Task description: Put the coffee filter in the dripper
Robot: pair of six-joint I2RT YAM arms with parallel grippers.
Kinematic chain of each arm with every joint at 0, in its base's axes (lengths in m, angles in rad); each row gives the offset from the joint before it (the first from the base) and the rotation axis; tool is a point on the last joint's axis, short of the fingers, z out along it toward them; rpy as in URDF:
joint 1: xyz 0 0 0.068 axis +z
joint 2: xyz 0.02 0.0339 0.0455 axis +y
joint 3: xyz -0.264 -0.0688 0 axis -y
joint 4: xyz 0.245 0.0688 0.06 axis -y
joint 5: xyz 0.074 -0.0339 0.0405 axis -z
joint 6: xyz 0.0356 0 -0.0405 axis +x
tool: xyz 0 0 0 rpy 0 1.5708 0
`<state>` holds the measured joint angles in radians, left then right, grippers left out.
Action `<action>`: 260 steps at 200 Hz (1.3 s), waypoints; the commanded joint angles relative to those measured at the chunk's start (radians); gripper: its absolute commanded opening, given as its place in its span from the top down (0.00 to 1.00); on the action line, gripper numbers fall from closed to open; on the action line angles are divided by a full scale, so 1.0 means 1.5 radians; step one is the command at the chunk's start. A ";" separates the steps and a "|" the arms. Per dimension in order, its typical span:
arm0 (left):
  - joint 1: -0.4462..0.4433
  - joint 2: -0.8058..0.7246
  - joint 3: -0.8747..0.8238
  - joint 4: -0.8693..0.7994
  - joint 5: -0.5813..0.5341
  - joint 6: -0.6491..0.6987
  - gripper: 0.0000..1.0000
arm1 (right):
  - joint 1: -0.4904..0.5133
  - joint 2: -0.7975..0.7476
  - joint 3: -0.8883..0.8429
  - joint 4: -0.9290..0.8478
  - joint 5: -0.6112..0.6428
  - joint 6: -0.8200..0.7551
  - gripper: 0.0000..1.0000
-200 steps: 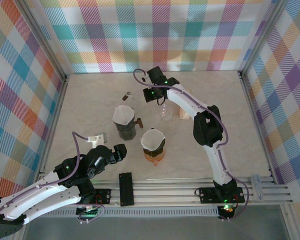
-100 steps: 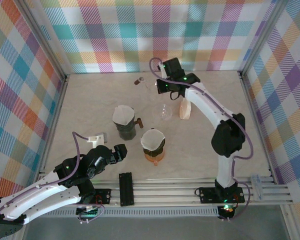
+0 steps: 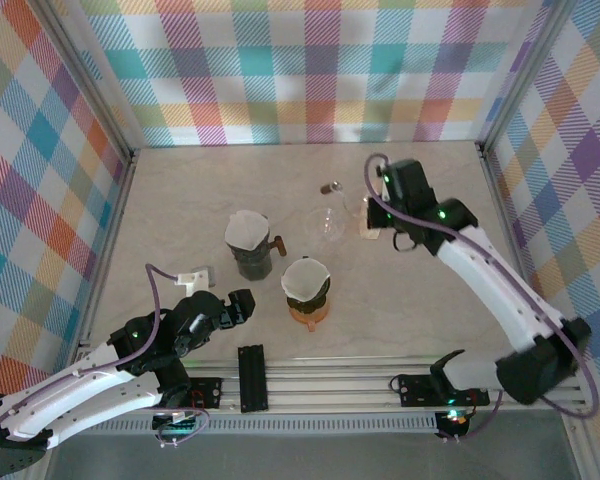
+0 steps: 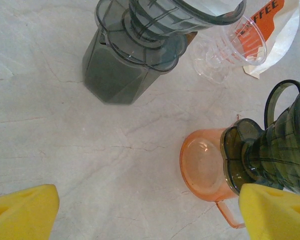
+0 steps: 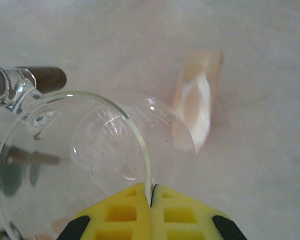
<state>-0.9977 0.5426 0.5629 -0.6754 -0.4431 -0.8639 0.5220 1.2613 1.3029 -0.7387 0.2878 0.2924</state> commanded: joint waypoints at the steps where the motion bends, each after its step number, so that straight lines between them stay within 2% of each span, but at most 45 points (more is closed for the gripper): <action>1: 0.005 -0.012 -0.011 0.009 0.006 0.003 0.07 | -0.006 -0.076 -0.074 -0.017 0.032 0.067 1.00; 29: 0.005 -0.016 -0.011 0.012 0.011 0.004 0.07 | -0.011 -0.155 -0.204 -0.021 0.031 0.122 1.00; 66: 0.005 -0.016 -0.010 0.010 0.016 0.003 0.07 | -0.012 -0.180 -0.310 -0.004 0.018 0.167 1.00; 120: 0.005 -0.016 -0.006 0.004 0.018 0.001 0.07 | -0.012 -0.168 -0.367 0.026 0.015 0.186 1.00; 152: 0.005 -0.016 -0.005 0.000 0.018 -0.002 0.07 | -0.012 -0.164 -0.385 0.033 0.014 0.199 0.94; 186: 0.004 -0.015 0.001 -0.007 0.018 -0.003 0.07 | -0.012 -0.177 -0.383 0.022 0.014 0.202 0.78; 222: 0.005 -0.016 0.006 -0.012 0.019 -0.005 0.07 | -0.012 -0.233 -0.366 0.009 -0.003 0.189 0.37; 237: 0.005 -0.016 0.007 -0.013 0.017 -0.006 0.07 | -0.010 -0.261 -0.360 0.013 -0.031 0.173 0.31; 260: 0.004 -0.017 0.011 -0.021 0.011 -0.006 0.07 | 0.013 -0.300 -0.347 0.001 -0.054 0.166 0.30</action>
<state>-0.9962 0.5270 0.5594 -0.6819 -0.4198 -0.8677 0.5117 0.8635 0.7361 -0.7208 0.2619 0.5648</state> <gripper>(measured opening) 0.927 0.700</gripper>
